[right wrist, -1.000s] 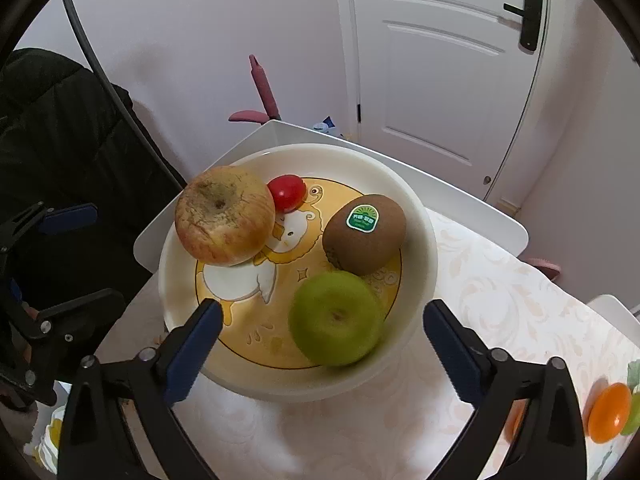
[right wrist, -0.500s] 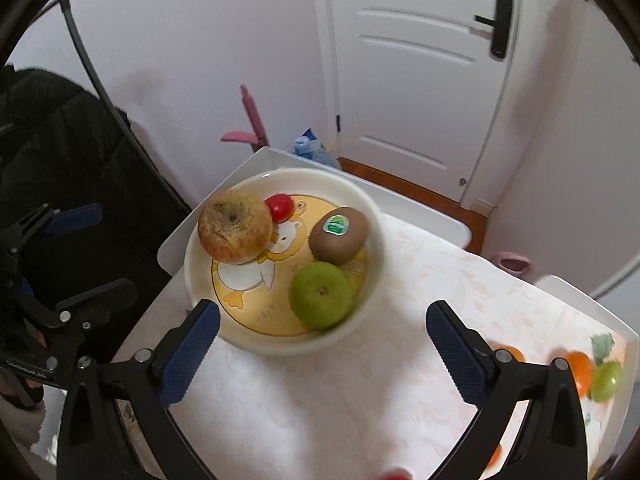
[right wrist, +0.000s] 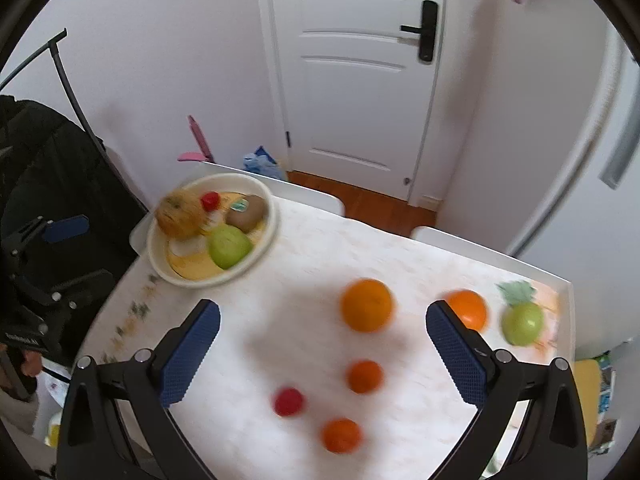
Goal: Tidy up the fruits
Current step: 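Move both tools back toward the oranges and tomatoes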
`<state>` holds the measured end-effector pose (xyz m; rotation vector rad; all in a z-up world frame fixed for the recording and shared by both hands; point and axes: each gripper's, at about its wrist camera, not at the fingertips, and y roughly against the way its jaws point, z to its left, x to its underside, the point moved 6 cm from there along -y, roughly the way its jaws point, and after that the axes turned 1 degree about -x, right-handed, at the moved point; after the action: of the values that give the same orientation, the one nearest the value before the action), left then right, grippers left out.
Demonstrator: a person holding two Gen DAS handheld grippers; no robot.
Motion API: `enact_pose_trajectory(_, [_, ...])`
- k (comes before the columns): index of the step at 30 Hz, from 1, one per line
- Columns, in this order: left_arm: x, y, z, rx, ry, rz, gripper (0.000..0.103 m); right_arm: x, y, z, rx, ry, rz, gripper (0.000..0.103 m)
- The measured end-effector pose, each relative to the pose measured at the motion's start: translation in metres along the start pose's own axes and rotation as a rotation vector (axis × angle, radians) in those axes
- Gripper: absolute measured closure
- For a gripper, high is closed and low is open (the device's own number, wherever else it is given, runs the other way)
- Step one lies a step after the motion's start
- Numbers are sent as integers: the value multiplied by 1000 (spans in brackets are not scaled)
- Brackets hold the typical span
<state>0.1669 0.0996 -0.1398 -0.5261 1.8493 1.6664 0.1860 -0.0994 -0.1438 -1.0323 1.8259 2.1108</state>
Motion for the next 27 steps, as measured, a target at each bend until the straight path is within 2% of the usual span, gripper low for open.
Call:
enact_pose_trajectory(9, [21,-8,-66,0,10,19,0,38,20,-53,-4,13,-13,0])
enact_pose_trajectory(18, [52,-42,-106,-12,54,62,0,71,6,-98,-24,12,-3,0])
enact_pose_trajectory(23, [67,-64,-121,-19,68,81,3,79,-9,-116,-42,15,4,0])
enact_pose_trajectory(27, [77,-82,-130,-24,73,106,14,84,-24,-126,-60,12,38,0])
